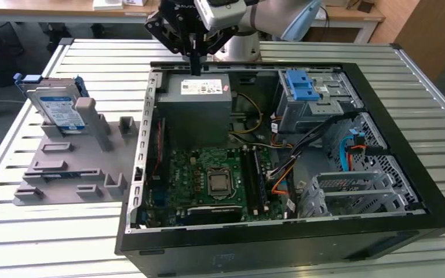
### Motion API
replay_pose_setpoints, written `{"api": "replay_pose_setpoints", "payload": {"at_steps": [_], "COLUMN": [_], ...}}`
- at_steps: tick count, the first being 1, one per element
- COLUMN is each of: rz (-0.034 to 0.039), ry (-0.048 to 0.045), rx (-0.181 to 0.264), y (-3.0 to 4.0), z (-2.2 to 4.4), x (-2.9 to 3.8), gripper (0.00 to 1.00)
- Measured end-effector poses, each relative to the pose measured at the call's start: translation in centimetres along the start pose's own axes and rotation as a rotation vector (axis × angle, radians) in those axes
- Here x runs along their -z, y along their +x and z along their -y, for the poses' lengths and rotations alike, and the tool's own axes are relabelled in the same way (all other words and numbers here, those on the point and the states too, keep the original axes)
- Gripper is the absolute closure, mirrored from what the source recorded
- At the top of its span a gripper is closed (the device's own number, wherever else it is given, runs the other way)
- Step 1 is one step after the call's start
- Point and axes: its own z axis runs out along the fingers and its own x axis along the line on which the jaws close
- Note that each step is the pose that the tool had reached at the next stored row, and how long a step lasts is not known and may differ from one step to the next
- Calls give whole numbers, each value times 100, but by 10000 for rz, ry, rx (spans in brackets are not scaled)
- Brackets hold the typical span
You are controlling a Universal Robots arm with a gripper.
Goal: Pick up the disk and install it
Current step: 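Reach for the disk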
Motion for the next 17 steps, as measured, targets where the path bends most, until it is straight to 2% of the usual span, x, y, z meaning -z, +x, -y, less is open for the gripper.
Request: {"api": "replay_pose_setpoints", "payload": {"at_steps": [5, 11, 17], "rz": [-10, -19, -20], "ry": [1, 1, 1], "rx": [-1, -1, 0], "y": [33, 134, 139], "z": [-6, -28, -32], "x": [-3, -5, -6], "gripper": [89, 89, 89]}}
